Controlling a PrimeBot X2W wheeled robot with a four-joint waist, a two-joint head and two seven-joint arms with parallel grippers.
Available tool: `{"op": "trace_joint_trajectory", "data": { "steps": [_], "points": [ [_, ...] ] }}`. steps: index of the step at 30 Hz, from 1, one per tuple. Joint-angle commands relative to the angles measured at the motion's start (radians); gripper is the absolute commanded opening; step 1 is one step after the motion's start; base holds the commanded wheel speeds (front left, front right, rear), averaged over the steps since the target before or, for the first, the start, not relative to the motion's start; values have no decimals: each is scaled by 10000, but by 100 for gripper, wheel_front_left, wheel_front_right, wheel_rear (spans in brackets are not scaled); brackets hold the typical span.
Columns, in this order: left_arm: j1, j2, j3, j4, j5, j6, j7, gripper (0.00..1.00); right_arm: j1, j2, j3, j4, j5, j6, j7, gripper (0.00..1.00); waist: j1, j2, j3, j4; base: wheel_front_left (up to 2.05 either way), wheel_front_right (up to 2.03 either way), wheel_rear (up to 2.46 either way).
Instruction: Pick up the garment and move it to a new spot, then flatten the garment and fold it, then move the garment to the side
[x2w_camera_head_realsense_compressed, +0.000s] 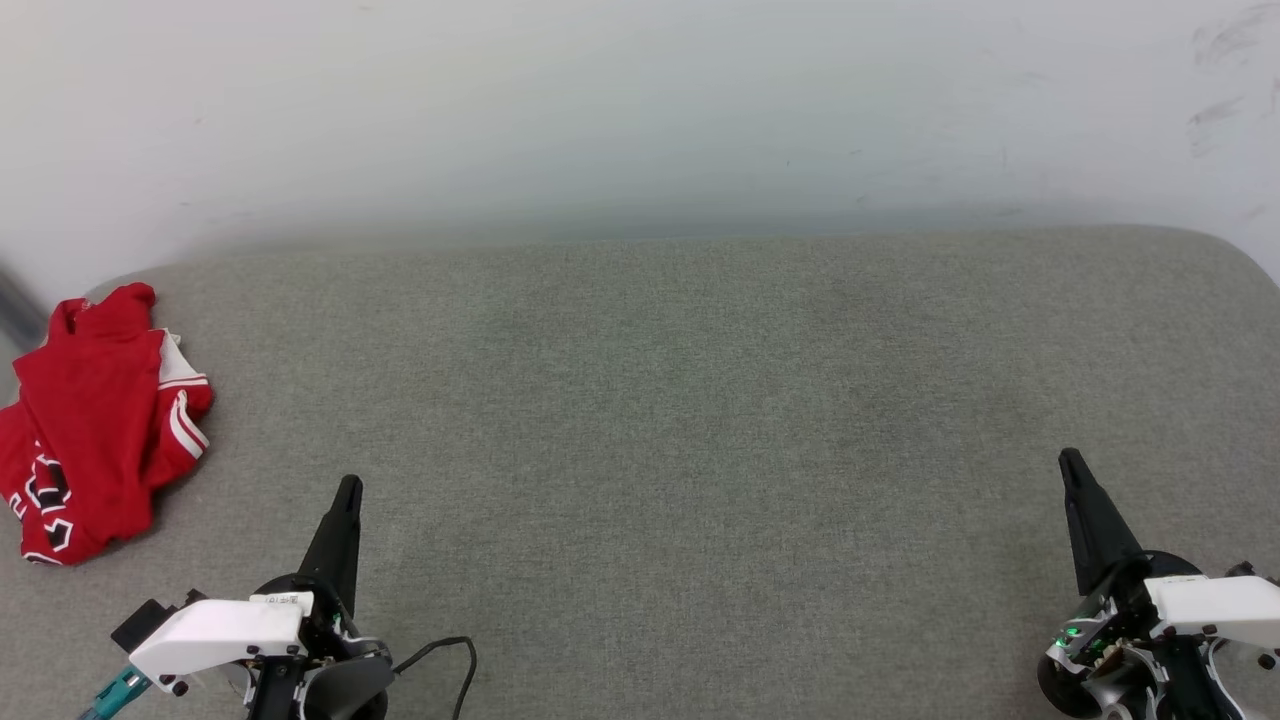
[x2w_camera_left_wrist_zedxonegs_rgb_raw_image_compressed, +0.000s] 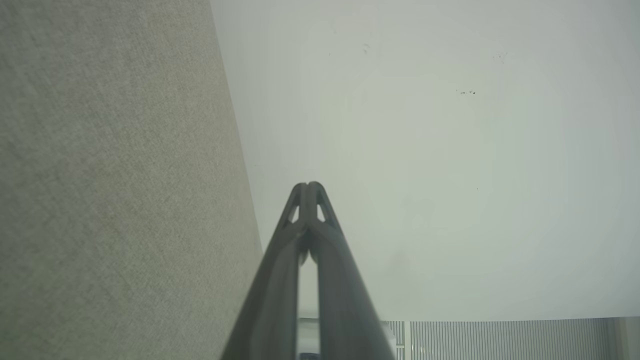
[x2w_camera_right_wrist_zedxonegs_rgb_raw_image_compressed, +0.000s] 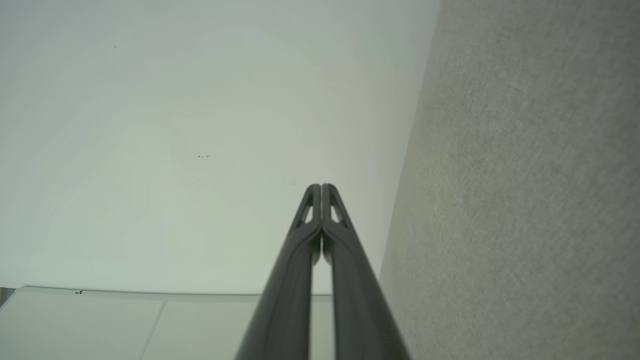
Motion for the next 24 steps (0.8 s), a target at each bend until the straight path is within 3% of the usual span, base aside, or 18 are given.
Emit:
{"op": "trace_joint_trajectory", "data": {
  "steps": [1,24],
  "points": [
    [-85,-10,22,8,21,-33,47,0,-95,31,6,5,33,0,8,0,0,0,0,0,0,0,0],
    [-85,-10,18,8,18,-33,44,0,-95,31,6,5,34,0,8,0,0,0,0,0,0,0,0]
  ]
}}
